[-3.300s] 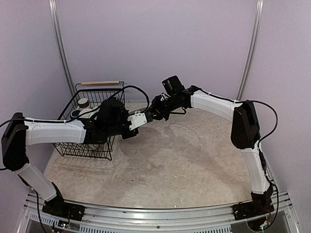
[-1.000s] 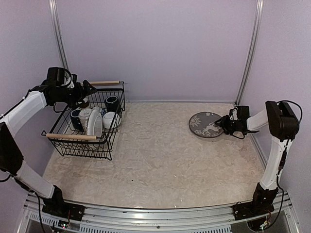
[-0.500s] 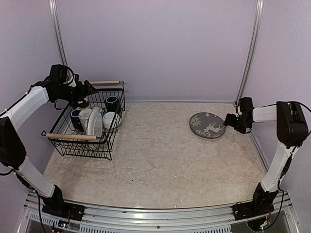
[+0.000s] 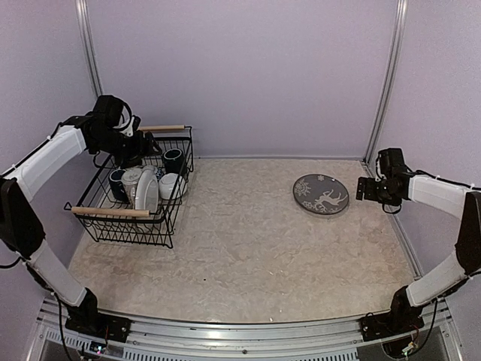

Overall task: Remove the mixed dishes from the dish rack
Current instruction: Grab the plate from the dish rack.

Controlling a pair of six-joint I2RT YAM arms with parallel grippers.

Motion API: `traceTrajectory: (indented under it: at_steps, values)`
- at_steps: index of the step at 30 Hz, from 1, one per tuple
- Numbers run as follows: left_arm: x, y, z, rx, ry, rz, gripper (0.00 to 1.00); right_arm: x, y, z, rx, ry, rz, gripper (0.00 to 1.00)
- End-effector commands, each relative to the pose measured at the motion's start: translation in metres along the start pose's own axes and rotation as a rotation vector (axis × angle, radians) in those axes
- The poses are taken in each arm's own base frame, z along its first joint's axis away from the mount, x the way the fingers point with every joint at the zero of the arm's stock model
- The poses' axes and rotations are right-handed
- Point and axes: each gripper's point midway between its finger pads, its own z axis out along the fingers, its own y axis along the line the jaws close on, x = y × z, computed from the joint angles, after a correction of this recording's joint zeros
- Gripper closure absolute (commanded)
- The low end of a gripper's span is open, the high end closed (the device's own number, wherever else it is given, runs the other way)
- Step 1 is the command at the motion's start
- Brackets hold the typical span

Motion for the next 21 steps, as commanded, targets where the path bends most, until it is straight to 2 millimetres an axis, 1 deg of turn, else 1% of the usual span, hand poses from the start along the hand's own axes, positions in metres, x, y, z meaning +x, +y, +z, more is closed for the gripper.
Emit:
traceTrajectory:
  at_steps: [1, 5, 8, 10, 13, 16, 21]
  values:
    - [0.019, 0.01, 0.004, -0.034, 0.08, 0.016, 0.22, -0.002, 0.016, -0.012, -0.117, -0.022, 0.009, 0.0]
    - [0.024, 0.015, 0.005, -0.061, 0.09, 0.03, 0.27, -0.005, 0.042, -0.016, -0.256, -0.036, 0.036, 0.0]
    - [0.028, 0.022, 0.005, -0.095, 0.102, 0.042, 0.31, -0.006, 0.055, -0.019, -0.31, -0.044, 0.046, 0.0]
    - [0.029, 0.025, 0.003, -0.107, 0.098, 0.053, 0.37, -0.006, 0.061, -0.019, -0.321, -0.042, 0.047, 0.0]
    - [0.031, 0.023, 0.002, -0.1, 0.114, 0.054, 0.45, -0.006, 0.069, -0.017, -0.33, -0.032, 0.042, 0.0]
    - [0.036, 0.026, 0.008, -0.103, 0.145, 0.045, 0.48, -0.005, 0.077, -0.015, -0.335, -0.023, 0.036, 0.0]
    - [0.039, 0.032, 0.015, -0.124, 0.171, 0.027, 0.49, 0.0, 0.085, -0.013, -0.33, -0.012, 0.015, 0.0]
